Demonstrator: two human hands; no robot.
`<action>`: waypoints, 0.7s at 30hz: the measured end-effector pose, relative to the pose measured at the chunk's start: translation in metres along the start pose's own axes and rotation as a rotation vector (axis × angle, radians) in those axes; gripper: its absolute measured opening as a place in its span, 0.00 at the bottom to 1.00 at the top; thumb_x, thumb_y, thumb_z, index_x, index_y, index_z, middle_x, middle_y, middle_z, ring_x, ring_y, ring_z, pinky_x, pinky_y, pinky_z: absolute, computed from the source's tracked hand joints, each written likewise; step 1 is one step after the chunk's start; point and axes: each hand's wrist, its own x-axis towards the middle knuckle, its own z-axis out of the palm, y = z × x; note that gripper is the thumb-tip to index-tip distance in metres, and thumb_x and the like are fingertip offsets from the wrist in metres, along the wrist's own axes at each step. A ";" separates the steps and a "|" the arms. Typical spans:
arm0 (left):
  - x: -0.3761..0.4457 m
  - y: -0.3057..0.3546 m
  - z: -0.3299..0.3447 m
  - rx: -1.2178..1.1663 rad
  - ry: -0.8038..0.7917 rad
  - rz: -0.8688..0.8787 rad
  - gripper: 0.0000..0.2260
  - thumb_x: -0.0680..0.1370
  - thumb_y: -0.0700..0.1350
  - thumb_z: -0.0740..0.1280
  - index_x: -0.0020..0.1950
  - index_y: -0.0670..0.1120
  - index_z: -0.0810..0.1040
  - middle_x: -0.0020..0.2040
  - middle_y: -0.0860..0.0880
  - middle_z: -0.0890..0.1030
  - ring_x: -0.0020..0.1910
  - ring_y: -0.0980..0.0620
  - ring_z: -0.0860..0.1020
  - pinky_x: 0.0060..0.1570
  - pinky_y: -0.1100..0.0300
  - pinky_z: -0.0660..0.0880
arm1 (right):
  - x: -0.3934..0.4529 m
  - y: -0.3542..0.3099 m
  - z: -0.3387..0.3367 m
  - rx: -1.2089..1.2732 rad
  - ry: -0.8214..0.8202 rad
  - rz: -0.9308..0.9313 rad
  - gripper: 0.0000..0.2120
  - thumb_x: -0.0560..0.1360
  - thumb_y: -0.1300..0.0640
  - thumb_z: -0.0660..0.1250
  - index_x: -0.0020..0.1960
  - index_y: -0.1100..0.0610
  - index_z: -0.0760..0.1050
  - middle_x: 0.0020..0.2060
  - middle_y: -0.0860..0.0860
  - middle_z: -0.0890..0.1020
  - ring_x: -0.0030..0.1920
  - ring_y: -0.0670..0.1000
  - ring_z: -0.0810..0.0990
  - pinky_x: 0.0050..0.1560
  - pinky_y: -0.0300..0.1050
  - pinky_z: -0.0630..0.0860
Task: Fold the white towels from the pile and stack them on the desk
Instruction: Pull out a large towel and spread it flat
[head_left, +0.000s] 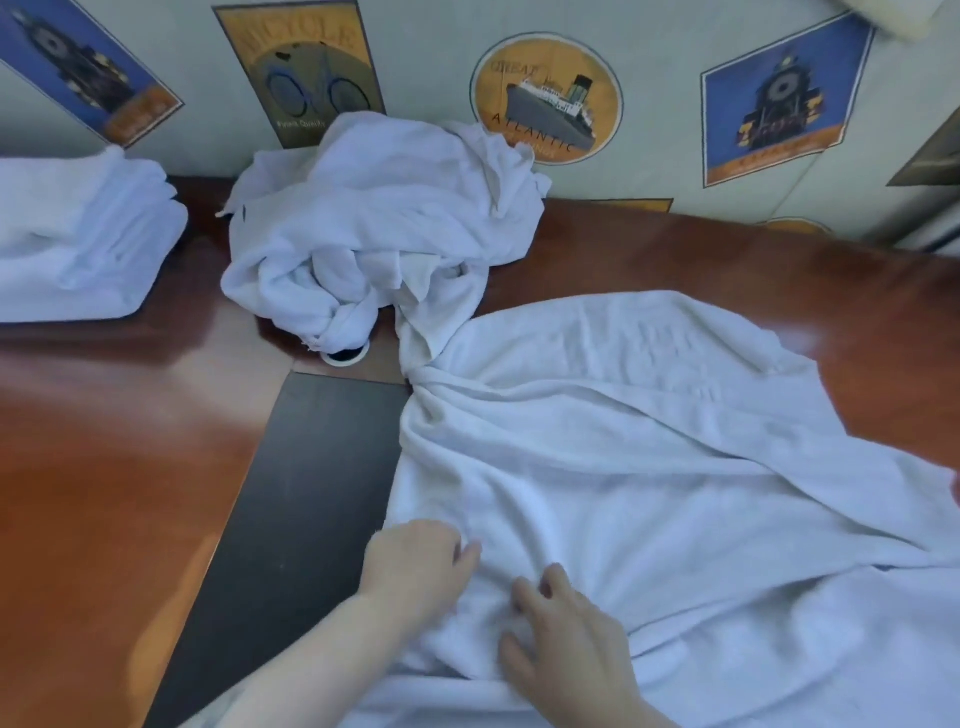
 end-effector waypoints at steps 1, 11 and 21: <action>0.007 0.000 -0.002 -0.051 0.031 -0.016 0.16 0.79 0.57 0.55 0.38 0.50 0.70 0.41 0.52 0.78 0.44 0.49 0.79 0.37 0.58 0.66 | 0.006 0.006 0.006 0.010 -0.010 0.016 0.13 0.72 0.40 0.61 0.51 0.46 0.71 0.47 0.44 0.69 0.43 0.50 0.79 0.34 0.43 0.65; 0.018 0.035 0.047 -0.075 0.184 -0.131 0.30 0.81 0.60 0.50 0.81 0.51 0.48 0.81 0.49 0.45 0.80 0.49 0.48 0.74 0.47 0.54 | 0.113 0.074 -0.018 -0.066 0.172 -0.113 0.31 0.77 0.38 0.57 0.78 0.42 0.57 0.79 0.48 0.50 0.79 0.51 0.48 0.76 0.55 0.43; -0.065 0.026 0.089 -0.129 0.411 0.083 0.25 0.71 0.61 0.60 0.65 0.51 0.73 0.63 0.49 0.80 0.58 0.51 0.74 0.48 0.51 0.66 | -0.014 0.067 0.035 0.007 0.322 -0.193 0.30 0.68 0.39 0.63 0.69 0.44 0.73 0.71 0.55 0.72 0.69 0.53 0.69 0.60 0.52 0.66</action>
